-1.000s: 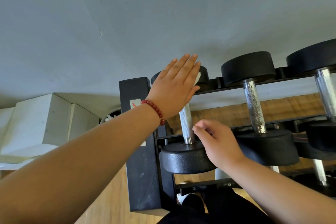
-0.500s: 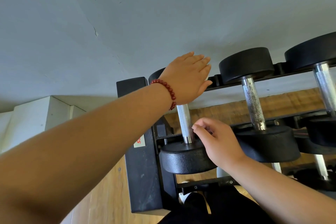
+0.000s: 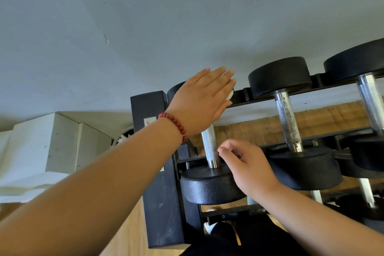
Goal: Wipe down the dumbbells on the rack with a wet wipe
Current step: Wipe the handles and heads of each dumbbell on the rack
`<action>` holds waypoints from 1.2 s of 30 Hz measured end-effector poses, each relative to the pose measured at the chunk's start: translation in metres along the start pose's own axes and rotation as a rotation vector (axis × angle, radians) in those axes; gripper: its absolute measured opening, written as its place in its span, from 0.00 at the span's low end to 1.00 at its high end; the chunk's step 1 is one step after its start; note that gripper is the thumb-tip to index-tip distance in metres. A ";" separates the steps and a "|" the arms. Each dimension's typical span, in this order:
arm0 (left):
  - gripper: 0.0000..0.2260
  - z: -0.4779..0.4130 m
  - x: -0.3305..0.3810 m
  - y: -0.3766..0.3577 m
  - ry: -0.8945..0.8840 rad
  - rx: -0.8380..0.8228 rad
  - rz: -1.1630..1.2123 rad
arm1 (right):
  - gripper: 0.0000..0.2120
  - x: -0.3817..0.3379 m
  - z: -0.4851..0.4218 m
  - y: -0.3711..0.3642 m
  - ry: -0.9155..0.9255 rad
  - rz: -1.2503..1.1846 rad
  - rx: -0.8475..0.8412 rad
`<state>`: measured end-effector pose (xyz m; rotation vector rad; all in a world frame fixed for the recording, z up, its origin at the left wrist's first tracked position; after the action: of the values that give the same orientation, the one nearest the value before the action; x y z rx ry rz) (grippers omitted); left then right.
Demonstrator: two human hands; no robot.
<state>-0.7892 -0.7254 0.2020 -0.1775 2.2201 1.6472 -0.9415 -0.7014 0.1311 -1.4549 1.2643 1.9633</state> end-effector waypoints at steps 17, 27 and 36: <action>0.27 0.032 0.010 -0.011 0.804 0.286 0.514 | 0.14 0.003 -0.001 -0.001 -0.043 -0.009 0.026; 0.27 0.039 -0.001 -0.017 1.069 0.300 0.734 | 0.13 0.002 0.000 0.000 -0.080 -0.034 0.031; 0.30 0.046 -0.008 -0.027 1.301 0.276 0.904 | 0.14 -0.001 0.001 0.000 -0.071 -0.021 0.032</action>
<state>-0.7636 -0.6910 0.1695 -0.2222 3.9272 1.8088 -0.9417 -0.7001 0.1320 -1.3660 1.2393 1.9535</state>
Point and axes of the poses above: each hand's wrist, its own z-axis away from the middle knuckle, its own y-axis out of the back of the hand, x = y × z, the point moved 4 cm from there along -z, towards the middle knuckle, and after that the axes turned 8 degrees about x, right-handed, at the moved point
